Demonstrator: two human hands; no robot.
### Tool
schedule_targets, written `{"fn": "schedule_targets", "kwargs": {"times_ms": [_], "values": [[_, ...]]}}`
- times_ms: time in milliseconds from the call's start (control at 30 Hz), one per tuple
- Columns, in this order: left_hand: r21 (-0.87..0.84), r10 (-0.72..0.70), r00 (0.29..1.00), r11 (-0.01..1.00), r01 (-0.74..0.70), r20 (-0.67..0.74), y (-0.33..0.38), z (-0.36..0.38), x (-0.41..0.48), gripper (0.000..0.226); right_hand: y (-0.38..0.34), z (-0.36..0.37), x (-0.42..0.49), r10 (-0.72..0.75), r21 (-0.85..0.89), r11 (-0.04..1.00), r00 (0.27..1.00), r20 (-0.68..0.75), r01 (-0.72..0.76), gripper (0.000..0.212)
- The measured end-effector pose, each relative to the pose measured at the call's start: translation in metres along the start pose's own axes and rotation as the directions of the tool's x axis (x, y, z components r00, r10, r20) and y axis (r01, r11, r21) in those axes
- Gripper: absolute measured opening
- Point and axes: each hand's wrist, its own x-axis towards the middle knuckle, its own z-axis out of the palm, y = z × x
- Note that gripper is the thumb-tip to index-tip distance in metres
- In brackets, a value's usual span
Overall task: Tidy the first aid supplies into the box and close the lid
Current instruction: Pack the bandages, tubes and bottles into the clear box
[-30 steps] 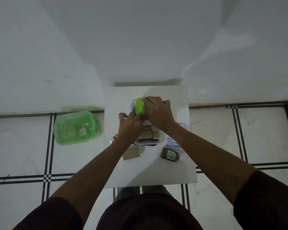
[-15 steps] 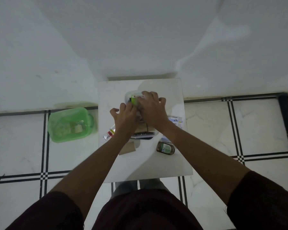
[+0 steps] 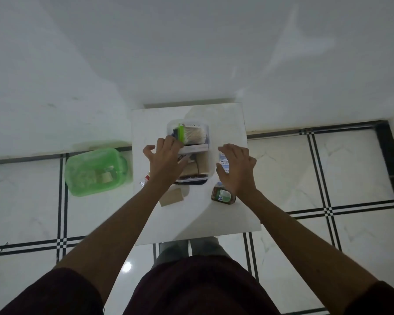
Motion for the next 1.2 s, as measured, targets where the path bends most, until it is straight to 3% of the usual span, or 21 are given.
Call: {"fn": "schedule_targets", "kwargs": {"times_ms": [267,400,600,733,967,1200], "values": [[-0.145,-0.075,0.990,0.988,0.058,-0.117,-0.007,-0.016,-0.058,0.024,0.008,0.010,-0.046,0.006,-0.023,1.000,0.991,0.135,-0.003,0.049],[-0.193,-0.084,0.996,0.978,0.083,-0.001,-0.017,-0.008,-0.099,0.034,0.011,0.018,-0.059,0.050,-0.050,0.998,0.971,0.235,-0.039,0.052],[-0.092,0.033,0.966,0.996,-0.010,0.258,-0.023,0.008,-0.126,0.043,0.017,0.027,-0.069,0.070,-0.098,0.994,0.941,0.332,-0.040,0.055],[0.023,0.051,0.934,0.998,-0.063,0.353,-0.025,0.015,-0.124,0.039,0.019,0.037,-0.072,0.078,-0.131,0.991,0.925,0.373,-0.031,0.050],[0.107,0.012,0.910,0.992,-0.062,0.414,-0.028,0.020,-0.126,0.028,0.019,0.039,-0.074,0.078,-0.138,0.990,0.921,0.381,-0.027,0.050],[-0.121,-0.011,0.944,0.991,0.054,0.330,-0.046,0.013,-0.142,0.041,0.014,0.022,-0.076,0.032,-0.004,0.999,0.950,0.312,-0.032,0.049]]}}
